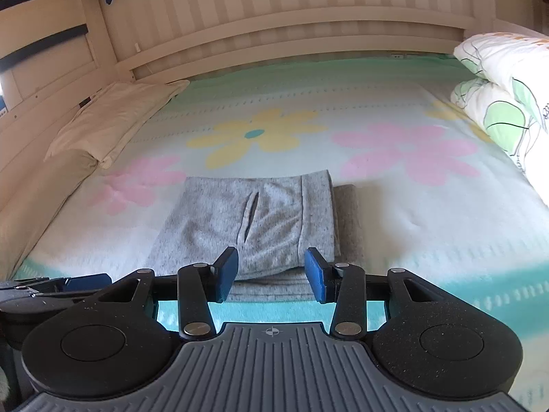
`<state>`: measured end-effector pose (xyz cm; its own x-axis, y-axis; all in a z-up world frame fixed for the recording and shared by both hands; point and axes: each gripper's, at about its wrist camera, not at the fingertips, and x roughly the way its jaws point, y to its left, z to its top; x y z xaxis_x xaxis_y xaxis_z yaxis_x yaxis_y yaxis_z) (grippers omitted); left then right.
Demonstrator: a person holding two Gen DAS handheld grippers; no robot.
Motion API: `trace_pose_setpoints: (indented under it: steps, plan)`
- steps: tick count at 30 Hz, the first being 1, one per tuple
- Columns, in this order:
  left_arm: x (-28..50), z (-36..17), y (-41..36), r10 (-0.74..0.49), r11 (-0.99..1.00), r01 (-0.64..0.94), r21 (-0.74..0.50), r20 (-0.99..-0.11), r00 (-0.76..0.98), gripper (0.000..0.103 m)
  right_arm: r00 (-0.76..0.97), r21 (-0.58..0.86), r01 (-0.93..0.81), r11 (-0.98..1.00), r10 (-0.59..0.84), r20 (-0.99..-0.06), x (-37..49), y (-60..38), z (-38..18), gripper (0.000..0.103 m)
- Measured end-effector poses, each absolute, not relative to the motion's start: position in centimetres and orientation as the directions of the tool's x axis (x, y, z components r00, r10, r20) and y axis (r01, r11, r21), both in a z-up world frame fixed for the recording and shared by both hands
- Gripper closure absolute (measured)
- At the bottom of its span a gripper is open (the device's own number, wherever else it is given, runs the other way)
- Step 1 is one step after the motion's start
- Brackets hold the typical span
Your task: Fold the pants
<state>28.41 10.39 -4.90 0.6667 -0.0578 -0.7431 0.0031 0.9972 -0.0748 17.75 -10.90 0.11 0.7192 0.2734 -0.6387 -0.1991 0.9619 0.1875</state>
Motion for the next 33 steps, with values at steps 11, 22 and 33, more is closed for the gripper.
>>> trace_pose_setpoints:
  steps: [11, 22, 33]
  plan:
    - [28.2, -4.9, 10.5, -0.035, 0.999, -0.005, -0.053, -0.729, 0.684, 0.039, 0.688, 0.161, -0.205, 0.965, 0.259, -0.678, 17.8, -10.3, -0.5, 0.061]
    - [27.8, -4.8, 10.3, -0.048, 0.998, 0.012, -0.054, -0.733, 0.679, 0.039, 0.683, 0.156, -0.217, 0.964, 0.264, -0.681, 17.7, -10.0, -0.6, 0.061]
    - [27.8, -5.0, 10.2, -0.025, 1.000, 0.004, -0.031, -0.731, 0.682, 0.039, 0.682, 0.156, -0.218, 0.963, 0.265, -0.682, 17.6, -10.1, -0.5, 0.061]
